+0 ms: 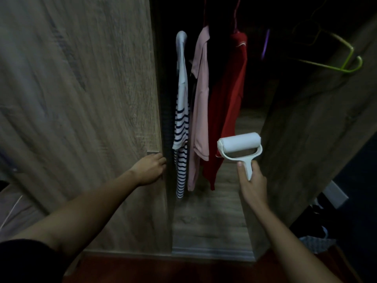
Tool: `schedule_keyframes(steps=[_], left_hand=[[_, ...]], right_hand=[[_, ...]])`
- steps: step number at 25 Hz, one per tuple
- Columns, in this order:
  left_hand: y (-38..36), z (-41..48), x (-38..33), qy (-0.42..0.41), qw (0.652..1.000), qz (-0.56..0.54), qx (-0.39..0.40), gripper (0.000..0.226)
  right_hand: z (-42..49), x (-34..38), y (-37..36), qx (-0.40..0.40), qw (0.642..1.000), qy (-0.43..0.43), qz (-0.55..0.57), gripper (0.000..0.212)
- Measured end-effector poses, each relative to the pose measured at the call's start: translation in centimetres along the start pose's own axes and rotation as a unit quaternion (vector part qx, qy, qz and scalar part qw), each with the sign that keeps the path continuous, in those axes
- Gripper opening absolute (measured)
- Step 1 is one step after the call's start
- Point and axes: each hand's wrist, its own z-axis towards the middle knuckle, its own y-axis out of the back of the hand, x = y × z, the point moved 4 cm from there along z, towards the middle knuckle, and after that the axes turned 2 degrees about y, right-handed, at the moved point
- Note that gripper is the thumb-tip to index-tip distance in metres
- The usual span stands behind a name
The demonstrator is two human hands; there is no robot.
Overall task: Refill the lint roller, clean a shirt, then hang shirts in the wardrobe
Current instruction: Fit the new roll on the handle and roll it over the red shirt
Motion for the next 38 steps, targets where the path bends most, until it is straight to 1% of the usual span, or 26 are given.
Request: schedule_keyframes(steps=[1, 2, 3, 4, 5, 6, 8, 9, 10, 11, 12, 14, 16, 17, 18, 20, 21, 22, 24, 26, 28, 30, 32, 34, 36, 38], left_hand=[[1.1, 0.7, -0.4, -0.001, 0.997, -0.025, -0.070, 0.017], [2.3, 1.9, -0.9, -0.001, 0.988, -0.066, -0.139, 0.016], [3.7, 3.3, -1.3, 0.008, 0.974, -0.124, -0.188, 0.018], [5.5, 4.7, -1.7, 0.035, 0.952, -0.202, -0.227, 0.022], [7.9, 6.3, -2.2, 0.076, 0.917, -0.295, -0.259, 0.024], [9.7, 8.0, -2.5, 0.130, 0.870, -0.391, -0.272, 0.027], [11.9, 11.1, -3.0, 0.260, 0.754, -0.550, -0.250, 0.042], [12.1, 12.7, -3.2, 0.313, 0.706, -0.593, -0.228, 0.048], [12.0, 14.0, -3.4, 0.347, 0.685, -0.606, -0.207, 0.048], [12.0, 15.0, -3.9, 0.363, 0.687, -0.599, -0.192, 0.042], [11.9, 15.6, -4.5, 0.363, 0.696, -0.588, -0.195, 0.032], [12.3, 15.5, -5.9, 0.329, 0.704, -0.583, -0.238, 0.020], [13.0, 13.5, -6.2, 0.297, 0.690, -0.589, -0.299, 0.013], [12.8, 12.4, -5.5, 0.299, 0.672, -0.600, -0.315, 0.008], [12.2, 11.1, -4.2, 0.311, 0.640, -0.622, -0.326, 0.006], [10.9, 7.7, -0.7, 0.366, 0.555, -0.663, -0.344, 0.009], [10.6, 5.8, 1.0, 0.402, 0.531, -0.655, -0.358, 0.012], [10.5, 4.1, 2.7, 0.443, 0.534, -0.616, -0.373, 0.013], [11.2, 1.9, 5.4, 0.514, 0.579, -0.504, -0.383, 0.018], [12.2, 0.9, 7.8, 0.547, 0.623, -0.401, -0.389, 0.020], [12.6, 0.3, 9.9, 0.547, 0.656, -0.337, -0.395, 0.019], [12.5, -0.2, 11.4, 0.537, 0.688, -0.304, -0.383, 0.021], [12.2, -0.3, 12.1, 0.510, 0.727, -0.280, -0.364, 0.029], [12.0, -0.1, 12.4, 0.482, 0.762, -0.259, -0.347, 0.041], [11.8, 0.3, 12.8, 0.457, 0.780, -0.253, -0.345, 0.050], [11.6, 0.4, 13.4, 0.437, 0.785, -0.267, -0.348, 0.051]], right_hand=[[0.1, 0.2, 0.3, -0.006, 1.000, -0.001, -0.005, 0.025], [0.3, 0.3, 0.9, -0.015, 1.000, -0.002, -0.009, 0.025], [0.5, 0.3, 1.4, -0.023, 1.000, -0.005, -0.011, 0.025], [0.6, 0.3, 2.0, -0.032, 0.999, -0.009, -0.012, 0.025], [0.8, 0.1, 2.9, -0.045, 0.999, -0.013, -0.014, 0.024], [1.1, -0.1, 3.9, -0.057, 0.998, -0.016, -0.015, 0.023], [1.5, -0.4, 5.5, -0.068, 0.997, -0.019, -0.017, 0.022], [1.9, -0.8, 6.4, -0.076, 0.997, -0.020, -0.017, 0.022], [2.2, -1.1, 7.3, -0.084, 0.996, -0.020, -0.015, 0.022], [2.7, -1.5, 8.0, -0.091, 0.996, -0.019, -0.013, 0.022], [3.3, -1.9, 8.5, -0.094, 0.995, -0.018, -0.011, 0.023], [4.5, -2.6, 9.1, -0.088, 0.996, -0.021, -0.001, 0.022], [5.8, -2.9, 8.8, -0.071, 0.997, -0.031, 0.014, 0.018], [6.6, -3.1, 8.2, -0.054, 0.998, -0.035, 0.023, 0.015], [7.3, -3.1, 7.3, -0.030, 0.998, -0.033, 0.034, 0.013], [8.8, -2.7, 5.1, 0.029, 0.998, -0.015, 0.060, 0.012], [9.4, -2.4, 3.9, 0.062, 0.995, -0.005, 0.075, 0.013], [9.9, -2.0, 2.5, 0.095, 0.991, 0.002, 0.089, 0.014], [10.6, -0.7, 0.2, 0.147, 0.982, 0.016, 0.114, 0.010], [11.0, 0.7, -1.7, 0.186, 0.972, 0.048, 0.135, 0.006], [11.2, 1.8, -2.9, 0.203, 0.965, 0.084, 0.142, 0.008], [11.3, 2.0, -3.7, 0.219, 0.960, 0.103, 0.138, 0.010], [10.6, 1.7, -4.5, 0.246, 0.954, 0.110, 0.129, 0.012], [9.6, 1.5, -5.3, 0.271, 0.948, 0.108, 0.127, 0.011], [8.7, 1.6, -6.3, 0.273, 0.946, 0.114, 0.129, 0.009], [7.9, 2.1, -7.8, 0.275, 0.943, 0.139, 0.122, 0.007]])
